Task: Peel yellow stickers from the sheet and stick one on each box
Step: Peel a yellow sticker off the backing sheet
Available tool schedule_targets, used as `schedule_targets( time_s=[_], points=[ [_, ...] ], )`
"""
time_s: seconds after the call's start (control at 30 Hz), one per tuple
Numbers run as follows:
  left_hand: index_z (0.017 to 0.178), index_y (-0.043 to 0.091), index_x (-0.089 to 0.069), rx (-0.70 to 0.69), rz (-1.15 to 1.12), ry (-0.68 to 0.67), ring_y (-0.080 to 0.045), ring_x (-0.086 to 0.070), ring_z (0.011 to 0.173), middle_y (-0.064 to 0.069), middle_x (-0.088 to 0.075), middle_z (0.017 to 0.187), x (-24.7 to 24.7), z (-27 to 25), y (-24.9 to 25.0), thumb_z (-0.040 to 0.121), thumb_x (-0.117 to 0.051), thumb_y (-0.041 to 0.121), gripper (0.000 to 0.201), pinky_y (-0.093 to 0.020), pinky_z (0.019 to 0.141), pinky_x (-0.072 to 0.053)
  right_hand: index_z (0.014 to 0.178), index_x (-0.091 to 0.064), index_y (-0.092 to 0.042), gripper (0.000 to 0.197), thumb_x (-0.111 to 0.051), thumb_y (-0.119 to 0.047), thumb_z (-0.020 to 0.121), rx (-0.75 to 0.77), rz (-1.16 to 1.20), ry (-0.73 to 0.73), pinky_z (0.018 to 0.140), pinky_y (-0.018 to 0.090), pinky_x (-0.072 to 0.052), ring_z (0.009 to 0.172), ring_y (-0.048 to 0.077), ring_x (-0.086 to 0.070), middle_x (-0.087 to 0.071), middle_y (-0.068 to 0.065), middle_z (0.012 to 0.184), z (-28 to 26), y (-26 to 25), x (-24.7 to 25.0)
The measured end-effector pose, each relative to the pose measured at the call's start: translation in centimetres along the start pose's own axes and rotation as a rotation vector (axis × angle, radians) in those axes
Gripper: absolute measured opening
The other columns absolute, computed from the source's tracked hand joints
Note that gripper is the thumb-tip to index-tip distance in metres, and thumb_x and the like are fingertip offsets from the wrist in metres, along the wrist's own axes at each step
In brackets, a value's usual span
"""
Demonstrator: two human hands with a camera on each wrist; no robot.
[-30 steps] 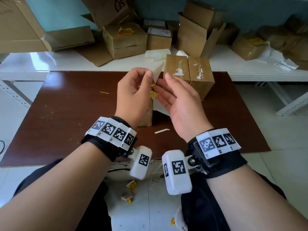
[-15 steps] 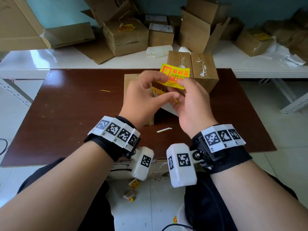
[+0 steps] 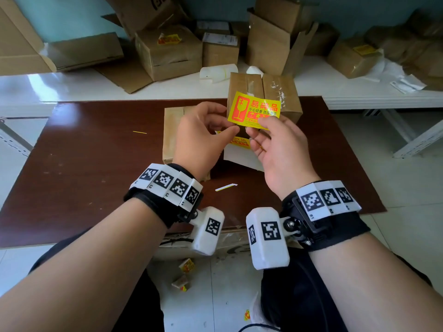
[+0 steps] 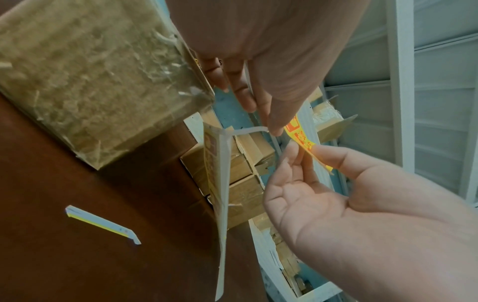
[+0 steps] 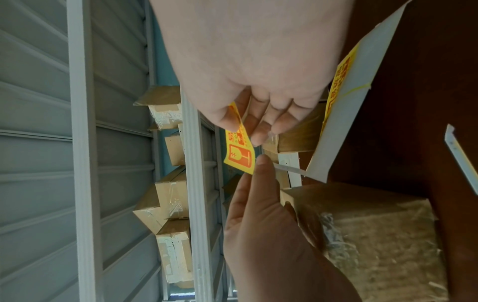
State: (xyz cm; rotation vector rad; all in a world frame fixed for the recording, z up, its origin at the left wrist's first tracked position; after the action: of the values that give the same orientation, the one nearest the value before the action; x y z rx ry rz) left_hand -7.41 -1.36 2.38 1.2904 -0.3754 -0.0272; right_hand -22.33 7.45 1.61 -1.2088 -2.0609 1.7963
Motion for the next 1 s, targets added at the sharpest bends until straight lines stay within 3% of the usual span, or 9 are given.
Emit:
schedule_targets(
  time_s=[0.07,0.3,0.6,0.7,1.0],
  points=[
    [0.115,0.015,-0.066,-0.001,-0.015,-0.006,-0.018,-0.077,0.086,0.006,-0.081,0.086,-0.4,0.0,-0.1,0.088,-0.087,0.014,0.034,-0.045,0.087,-0.062,0.113,-0.074,-0.02,0.013,-0.069,-0.01,0.106,-0.001,-0.008,0.001,0.079,0.025,-0.058,0.088,0.014,-0.08,-0.085,0.002,0.102,0.0,-0.2,0.4],
    [0.113,0.012,-0.069,-0.054,0.0,-0.016,-0.003,-0.069,0.076,0.006,-0.079,0.087,-1.2,0.0,-0.1,0.09,-0.083,0.011,0.027,-0.021,0.074,-0.055,0.108,-0.077,-0.022,0.015,-0.071,-0.009,0.104,0.033,-0.08,0.074,0.073,0.022,-0.058,0.086,0.012,-0.077,-0.083,0.0,0.096,0.6,-0.6,1.9],
    [0.112,0.011,-0.07,-0.12,0.029,-0.009,0.005,-0.065,0.075,0.005,-0.075,0.086,-0.9,-0.2,0.5,0.089,-0.078,0.003,0.026,-0.01,0.072,-0.049,0.099,-0.079,-0.024,0.008,-0.082,-0.017,0.099,-0.013,-0.12,0.101,0.075,0.023,-0.056,0.083,0.01,-0.074,-0.081,-0.006,0.089,0.6,0.0,1.3],
    [0.114,0.007,-0.07,-0.126,0.041,-0.003,0.008,-0.064,0.074,0.003,-0.075,0.087,-0.5,-0.2,0.8,0.089,-0.078,0.002,0.027,-0.008,0.07,-0.047,0.096,-0.079,-0.024,0.009,-0.083,-0.016,0.098,-0.026,-0.123,0.083,0.077,0.026,-0.055,0.082,0.012,-0.071,-0.081,-0.002,0.092,0.5,0.3,0.8],
    [0.105,0.009,-0.072,-0.131,0.068,-0.029,0.005,-0.066,0.076,0.001,-0.077,0.087,-0.6,-0.2,0.5,0.089,-0.079,0.005,0.018,-0.008,0.071,-0.047,0.096,-0.074,-0.022,0.008,-0.081,-0.018,0.1,-0.016,-0.066,0.104,0.082,0.028,-0.059,0.086,0.015,-0.076,-0.079,0.003,0.093,0.4,0.1,1.3]
  ],
)
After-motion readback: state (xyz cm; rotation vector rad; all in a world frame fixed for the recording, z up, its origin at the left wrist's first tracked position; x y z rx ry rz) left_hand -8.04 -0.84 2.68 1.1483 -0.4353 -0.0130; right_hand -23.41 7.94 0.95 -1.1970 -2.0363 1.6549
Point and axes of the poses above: each hand's wrist, its own z-axis towards the middle knuckle, its own x-axis out of the back of the hand, y = z × x, the point moved 6 cm from there along z, towards the middle knuckle
